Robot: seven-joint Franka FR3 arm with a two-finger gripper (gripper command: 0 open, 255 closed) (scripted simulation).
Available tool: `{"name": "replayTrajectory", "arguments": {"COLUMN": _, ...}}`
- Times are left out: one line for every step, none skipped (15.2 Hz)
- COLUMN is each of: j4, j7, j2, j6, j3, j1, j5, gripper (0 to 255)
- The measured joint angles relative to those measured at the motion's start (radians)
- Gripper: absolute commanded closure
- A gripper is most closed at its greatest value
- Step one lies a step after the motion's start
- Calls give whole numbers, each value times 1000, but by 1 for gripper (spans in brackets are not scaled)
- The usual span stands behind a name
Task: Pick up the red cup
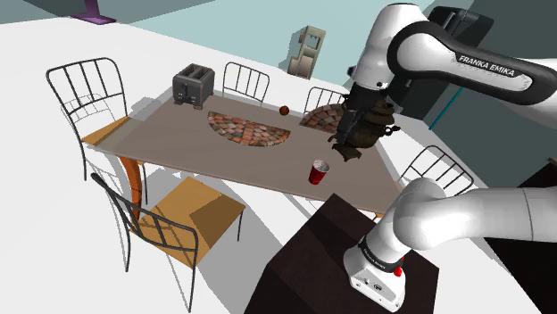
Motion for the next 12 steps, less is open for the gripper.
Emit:
{"name": "replayTrajectory", "arguments": {"j4": 0, "j7": 0, "j2": 0, "j6": 0, "j3": 0, "j1": 0, "j5": 0, "gripper": 0}}
{"name": "replayTrajectory", "arguments": {"j4": -7, "j7": -10, "j2": 4, "j6": 11, "j3": -10, "j1": -4, "j5": -7, "gripper": 0}}
{"name": "replayTrajectory", "arguments": {"j4": -20, "j7": -27, "j2": 10, "j6": 30, "j3": -27, "j1": -10, "j5": -18, "gripper": 0}}
{"name": "replayTrajectory", "arguments": {"j4": -35, "j7": -42, "j2": 14, "j6": 49, "j3": -42, "j1": -15, "j5": -28, "gripper": 0}}
{"name": "replayTrajectory", "arguments": {"j4": -40, "j7": -59, "j2": 30, "j6": 70, "j3": -60, "j1": -20, "j5": -38, "gripper": 0}}
{"name": "replayTrajectory", "arguments": {"j4": -57, "j7": -83, "j2": 38, "j6": 96, "j3": -85, "j1": -30, "j5": -54, "gripper": 0}}
{"name": "replayTrajectory", "arguments": {"j4": -66, "j7": -102, "j2": 54, "j6": 121, "j3": -104, "j1": -35, "j5": -65, "gripper": 0}}
{"name": "replayTrajectory", "arguments": {"j4": -86, "j7": -118, "j2": 65, "j6": 151, "j3": -122, "j1": -41, "j5": -75, "gripper": 0}}
{"name": "replayTrajectory", "arguments": {"j4": -94, "j7": -136, "j2": 80, "j6": 175, "j3": -141, "j1": -47, "j5": -85, "gripper": 0}}
{"name": "replayTrajectory", "arguments": {"j4": -102, "j7": -155, "j2": 95, "j6": 199, "j3": -160, "j1": -53, "j5": -96, "gripper": 0}}
{"name": "replayTrajectory", "arguments": {"j4": -112, "j7": -183, "j2": 108, "j6": 224, "j3": -189, "j1": -65, "j5": -113, "gripper": 0}}
{"name": "replayTrajectory", "arguments": {"j4": -108, "j7": -204, "j2": 142, "j6": 253, "j3": -211, "j1": -68, "j5": -121, "gripper": 0}}
